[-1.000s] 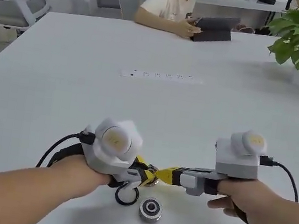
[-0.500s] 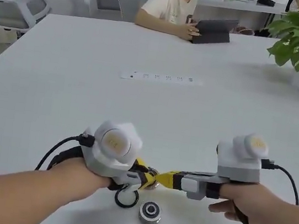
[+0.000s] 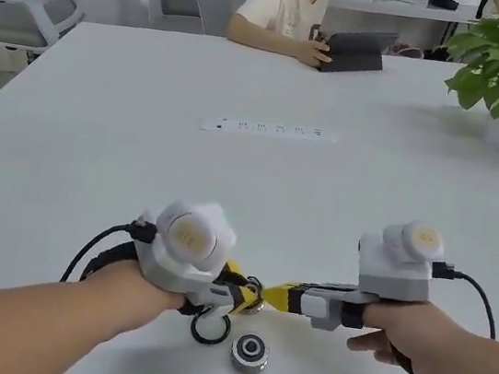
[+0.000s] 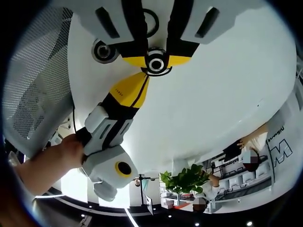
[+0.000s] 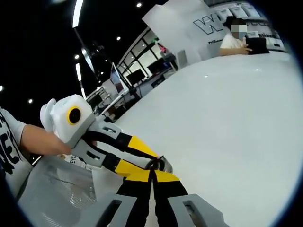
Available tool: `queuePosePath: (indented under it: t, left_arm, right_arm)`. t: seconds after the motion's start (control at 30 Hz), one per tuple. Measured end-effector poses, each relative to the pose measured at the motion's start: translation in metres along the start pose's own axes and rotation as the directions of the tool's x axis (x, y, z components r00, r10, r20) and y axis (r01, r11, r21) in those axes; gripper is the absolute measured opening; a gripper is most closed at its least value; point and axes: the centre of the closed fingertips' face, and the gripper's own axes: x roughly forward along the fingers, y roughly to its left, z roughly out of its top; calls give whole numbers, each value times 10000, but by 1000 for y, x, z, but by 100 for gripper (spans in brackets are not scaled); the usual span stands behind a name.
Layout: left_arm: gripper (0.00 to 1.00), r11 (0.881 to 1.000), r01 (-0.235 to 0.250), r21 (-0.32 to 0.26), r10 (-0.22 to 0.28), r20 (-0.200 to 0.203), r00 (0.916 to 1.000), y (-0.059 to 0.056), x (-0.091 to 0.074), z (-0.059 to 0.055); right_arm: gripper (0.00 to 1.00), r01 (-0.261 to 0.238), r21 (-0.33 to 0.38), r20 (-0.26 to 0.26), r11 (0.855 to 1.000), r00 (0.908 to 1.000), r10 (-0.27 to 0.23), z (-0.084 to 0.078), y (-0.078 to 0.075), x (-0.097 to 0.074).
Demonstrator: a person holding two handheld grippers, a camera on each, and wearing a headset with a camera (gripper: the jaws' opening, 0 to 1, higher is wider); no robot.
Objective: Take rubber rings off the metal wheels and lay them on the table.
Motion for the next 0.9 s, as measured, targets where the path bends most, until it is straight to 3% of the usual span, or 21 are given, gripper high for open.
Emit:
queuePosePath:
  t: [0.4,0.63,0.9]
  left_arm:
    - [27,9993,318,184,-314,-209,9993,-1,-16,-9]
    - [36,9990,429,-152,-427,162,9990,-1,-30,-4]
    - [44,9985,529,-103,-523,525,9973,-5,-46,2]
  right_arm:
    - [0,34,13,116,10000,9999,-34,4,0,-1]
    - [0,-32,7,124,10000,9999,32,6,4,-1]
    - [0,-136,-12,190,9999,9997,136,10,7,-1]
